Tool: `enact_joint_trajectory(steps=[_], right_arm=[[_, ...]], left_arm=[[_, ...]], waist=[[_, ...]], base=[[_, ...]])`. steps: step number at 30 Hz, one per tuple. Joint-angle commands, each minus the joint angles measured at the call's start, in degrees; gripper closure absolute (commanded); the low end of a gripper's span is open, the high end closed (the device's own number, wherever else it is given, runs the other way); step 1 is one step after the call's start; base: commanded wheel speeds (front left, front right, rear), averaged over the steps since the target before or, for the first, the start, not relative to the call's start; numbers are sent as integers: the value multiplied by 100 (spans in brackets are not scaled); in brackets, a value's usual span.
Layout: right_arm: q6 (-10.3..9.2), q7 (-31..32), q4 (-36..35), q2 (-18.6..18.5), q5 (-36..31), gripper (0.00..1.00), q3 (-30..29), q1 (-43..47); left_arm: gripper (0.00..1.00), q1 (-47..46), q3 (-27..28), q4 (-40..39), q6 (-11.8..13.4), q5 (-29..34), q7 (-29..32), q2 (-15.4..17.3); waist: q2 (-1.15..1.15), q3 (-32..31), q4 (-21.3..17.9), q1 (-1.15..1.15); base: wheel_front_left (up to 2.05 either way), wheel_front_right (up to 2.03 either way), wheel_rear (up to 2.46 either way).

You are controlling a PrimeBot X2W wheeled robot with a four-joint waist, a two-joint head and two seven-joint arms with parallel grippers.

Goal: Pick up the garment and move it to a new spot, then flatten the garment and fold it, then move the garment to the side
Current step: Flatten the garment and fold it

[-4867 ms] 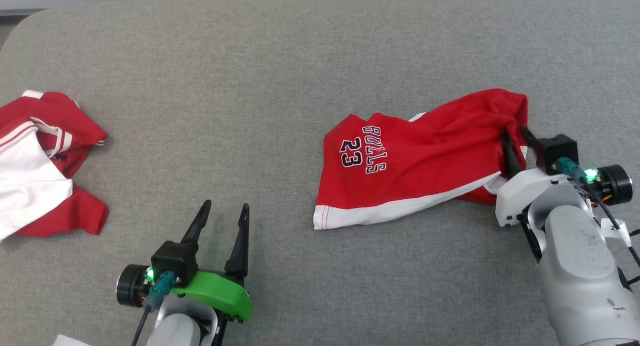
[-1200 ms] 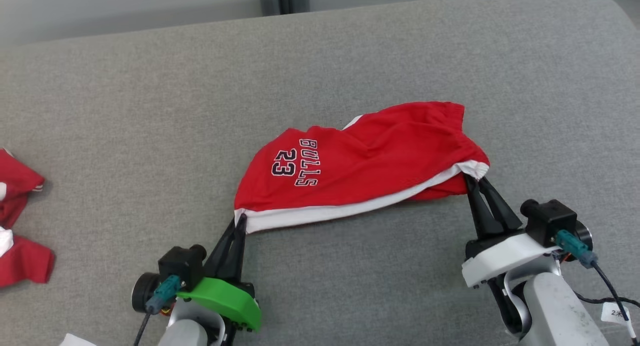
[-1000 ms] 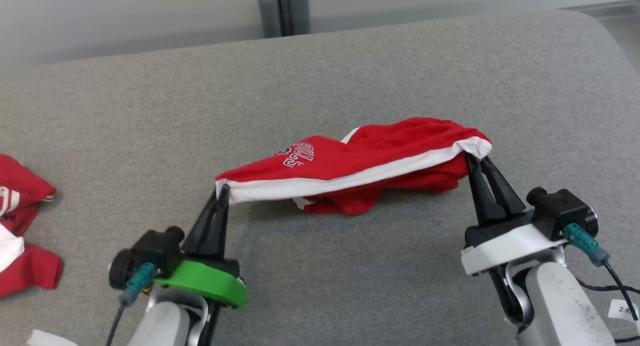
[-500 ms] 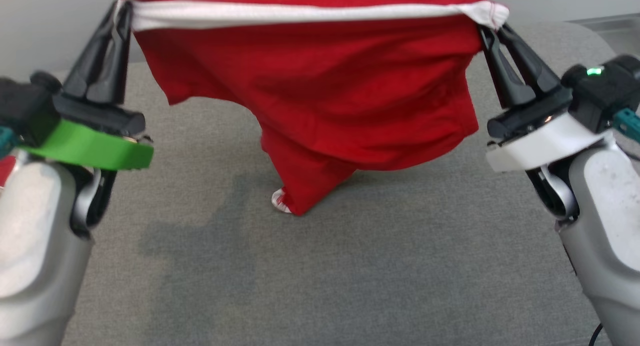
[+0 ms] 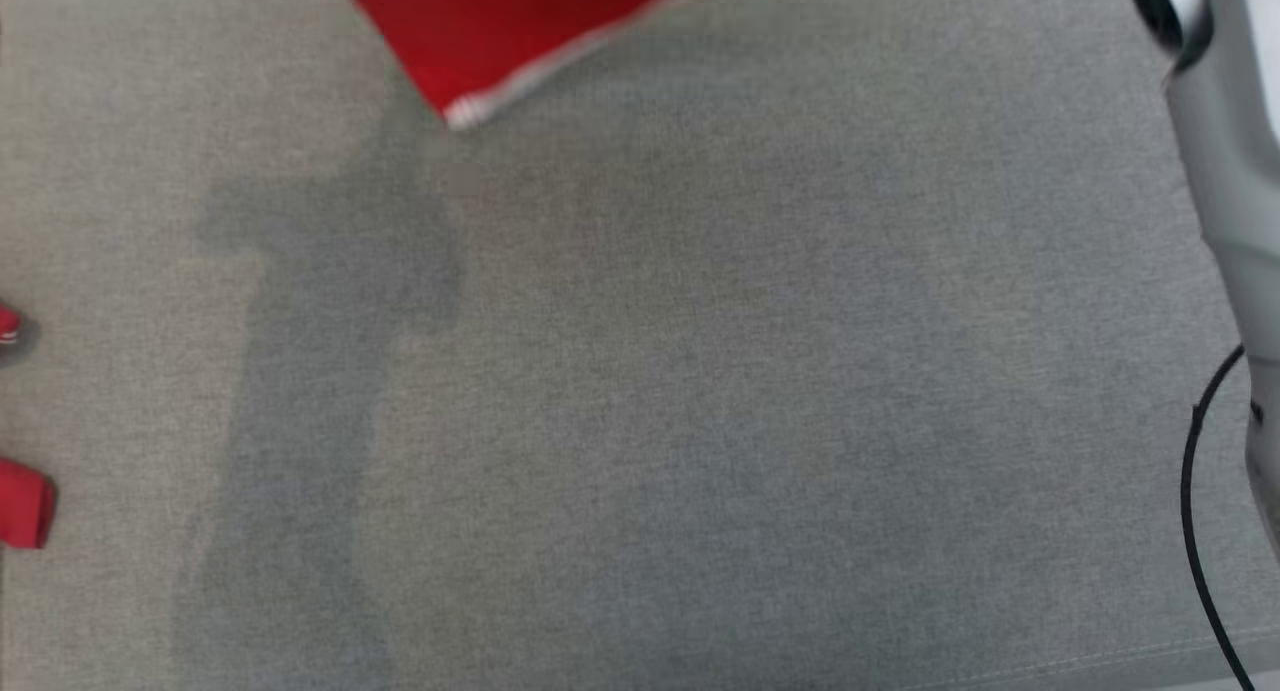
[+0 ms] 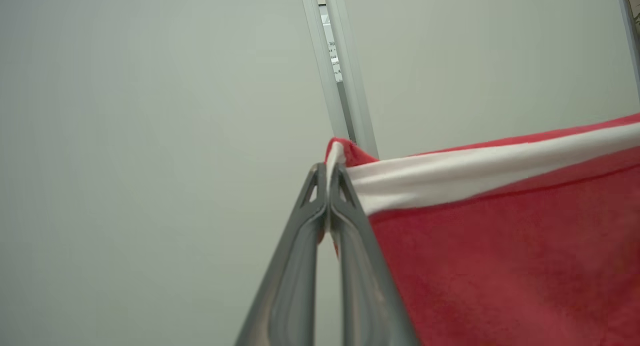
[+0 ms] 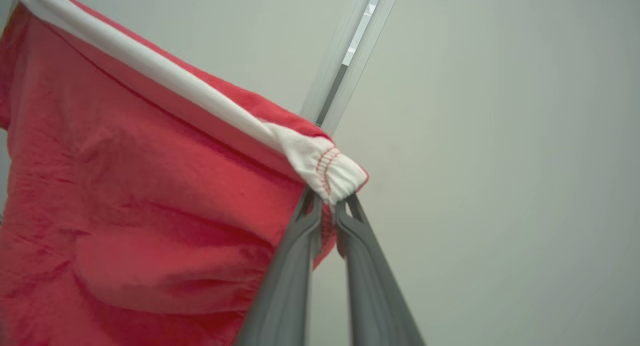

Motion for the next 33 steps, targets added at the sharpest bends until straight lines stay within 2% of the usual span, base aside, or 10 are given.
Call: enact_joint_trajectory(steps=[1, 4, 7, 9, 12, 18, 26, 33], right_arm=[[-10, -71, 168, 40, -106, 100, -83, -93], [-10, -156, 502, 157, -265, 100, -129, -107], [-11, -163, 654, 176, -276, 98, -79, 288], [-11, -165, 625, 158, -214, 96, -19, 727], [-11, -161, 551, 171, -32, 100, 36, 1602], [-24, -162, 328, 145, 383, 100, 69, 3281], [-30, -165, -61, 220, 759, 100, 178, 4991], [-17, -165, -346, 274, 932, 100, 418, 5962]], left_arm=[[100, -115, 126, -71, 36, 89, -24, -73], [100, 165, 338, -221, 4, 175, -24, -237], [100, 709, 629, -325, -17, 147, -25, -407], [100, 1321, 823, -376, -29, 139, -26, -549], [100, 2491, 1181, -408, -27, 154, -26, -823], [100, 4448, 1783, -119, -28, 268, -27, -1409], [100, 6098, 1989, -116, -35, 471, -27, -1894], [100, 6919, 1989, -158, -38, 667, -28, -2033]], waist=[[0, 295, 37, -1], [0, 260, 89, -1], [0, 159, 121, -1], [0, 71, 126, -1], [0, -109, 127, -1], [0, -481, 137, -1], [0, -1122, 232, -1], [0, -1598, 329, -1]], base=[[0, 0, 0], [0, 0, 0], [0, 0, 0], [0, 0, 0], [0, 0, 0], [0, 0, 0], [0, 0, 0], [0, 0, 0]])
